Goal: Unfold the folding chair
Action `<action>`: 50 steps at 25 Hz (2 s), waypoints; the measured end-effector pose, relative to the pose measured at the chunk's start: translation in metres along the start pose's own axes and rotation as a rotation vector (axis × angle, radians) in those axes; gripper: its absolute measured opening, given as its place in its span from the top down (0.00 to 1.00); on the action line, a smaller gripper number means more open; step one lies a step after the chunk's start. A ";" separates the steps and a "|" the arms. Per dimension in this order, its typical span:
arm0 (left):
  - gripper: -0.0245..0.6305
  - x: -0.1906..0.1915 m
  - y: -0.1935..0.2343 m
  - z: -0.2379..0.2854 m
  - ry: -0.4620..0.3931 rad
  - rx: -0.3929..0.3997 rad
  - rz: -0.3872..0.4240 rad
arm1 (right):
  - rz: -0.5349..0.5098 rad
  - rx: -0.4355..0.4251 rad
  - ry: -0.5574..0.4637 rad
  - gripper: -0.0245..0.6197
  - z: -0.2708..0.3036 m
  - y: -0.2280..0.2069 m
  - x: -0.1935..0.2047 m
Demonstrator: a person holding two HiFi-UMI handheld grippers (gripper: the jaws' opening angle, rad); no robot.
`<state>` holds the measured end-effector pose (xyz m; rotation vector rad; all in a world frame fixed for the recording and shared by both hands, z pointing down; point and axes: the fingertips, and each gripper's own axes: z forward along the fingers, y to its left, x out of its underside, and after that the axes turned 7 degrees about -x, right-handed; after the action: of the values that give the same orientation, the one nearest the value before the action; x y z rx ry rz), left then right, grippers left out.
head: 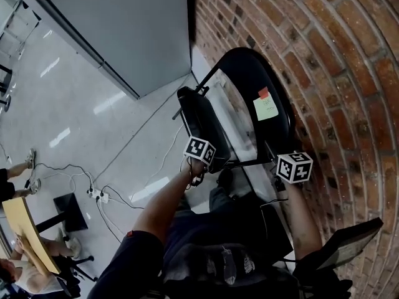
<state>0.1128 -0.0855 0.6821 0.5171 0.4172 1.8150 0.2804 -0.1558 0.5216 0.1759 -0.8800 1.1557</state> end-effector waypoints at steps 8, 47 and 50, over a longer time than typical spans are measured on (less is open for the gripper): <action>0.40 -0.001 0.009 -0.006 -0.003 -0.014 -0.011 | -0.016 -0.005 -0.001 0.80 0.006 0.002 -0.006; 0.46 0.048 0.071 -0.005 -0.013 -0.044 -0.161 | 0.092 -0.025 0.039 0.78 0.022 -0.011 0.020; 0.46 0.052 0.076 -0.006 -0.007 -0.050 -0.175 | 0.101 -0.025 0.043 0.78 0.024 -0.012 0.021</action>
<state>0.0356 -0.0585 0.7244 0.4388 0.3992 1.6506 0.2809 -0.1586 0.5552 0.0868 -0.8731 1.2373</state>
